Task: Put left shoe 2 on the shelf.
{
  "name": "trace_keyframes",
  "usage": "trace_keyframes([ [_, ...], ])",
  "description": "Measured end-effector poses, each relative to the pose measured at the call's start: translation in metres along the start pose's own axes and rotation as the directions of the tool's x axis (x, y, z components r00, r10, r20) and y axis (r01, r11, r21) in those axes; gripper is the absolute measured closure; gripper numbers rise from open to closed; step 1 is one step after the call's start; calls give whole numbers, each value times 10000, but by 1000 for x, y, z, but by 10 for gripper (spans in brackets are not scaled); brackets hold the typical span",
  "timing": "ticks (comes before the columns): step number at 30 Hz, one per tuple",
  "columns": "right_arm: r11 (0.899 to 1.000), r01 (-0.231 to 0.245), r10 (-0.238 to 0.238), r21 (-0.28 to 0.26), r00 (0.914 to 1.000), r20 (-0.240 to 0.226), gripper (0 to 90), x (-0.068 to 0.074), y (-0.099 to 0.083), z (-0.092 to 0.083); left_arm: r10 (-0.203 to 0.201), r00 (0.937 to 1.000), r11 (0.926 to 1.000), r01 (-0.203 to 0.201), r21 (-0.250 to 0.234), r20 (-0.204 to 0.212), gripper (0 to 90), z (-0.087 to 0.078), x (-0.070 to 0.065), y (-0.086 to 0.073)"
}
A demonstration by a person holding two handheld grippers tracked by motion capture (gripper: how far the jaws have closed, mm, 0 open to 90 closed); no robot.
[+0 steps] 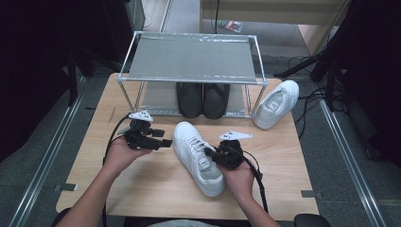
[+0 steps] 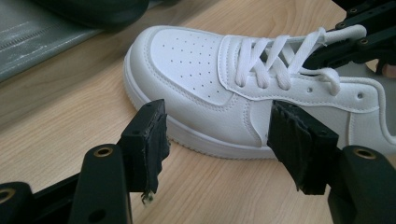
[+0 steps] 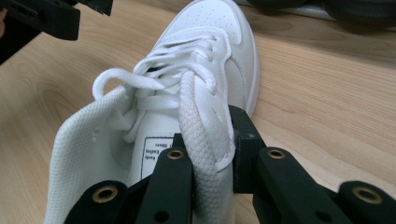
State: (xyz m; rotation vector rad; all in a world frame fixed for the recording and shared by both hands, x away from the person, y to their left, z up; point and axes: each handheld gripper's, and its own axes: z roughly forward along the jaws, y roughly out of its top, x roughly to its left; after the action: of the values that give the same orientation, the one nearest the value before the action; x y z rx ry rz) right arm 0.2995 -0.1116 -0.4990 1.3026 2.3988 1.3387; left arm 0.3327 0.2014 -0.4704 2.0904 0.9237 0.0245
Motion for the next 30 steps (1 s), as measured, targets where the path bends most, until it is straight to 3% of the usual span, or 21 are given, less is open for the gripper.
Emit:
trace_keyframes([
  [8, 9997, -237, 236, -9, 9989, -410, 836, -7, 5, -2, 14, 10000, 10000, -14, -42, -24, 378, -3, 1, -2],
  [15, 9997, 228, -216, 121, 9958, -887, 841, -11, 14, -3, -113, 9999, 9998, 112, -170, -87, 375, -9, 4, -7],
  [26, 9990, 318, -244, 313, 9765, -2139, 842, -23, 37, -4, -483, 9984, 9976, 468, -516, -286, 369, -24, 11, -18],
  [30, 9950, 916, -797, 390, 9676, -2394, 842, -23, 53, -6, -608, 9972, 9962, 580, -648, -428, 362, -32, 16, -22],
])
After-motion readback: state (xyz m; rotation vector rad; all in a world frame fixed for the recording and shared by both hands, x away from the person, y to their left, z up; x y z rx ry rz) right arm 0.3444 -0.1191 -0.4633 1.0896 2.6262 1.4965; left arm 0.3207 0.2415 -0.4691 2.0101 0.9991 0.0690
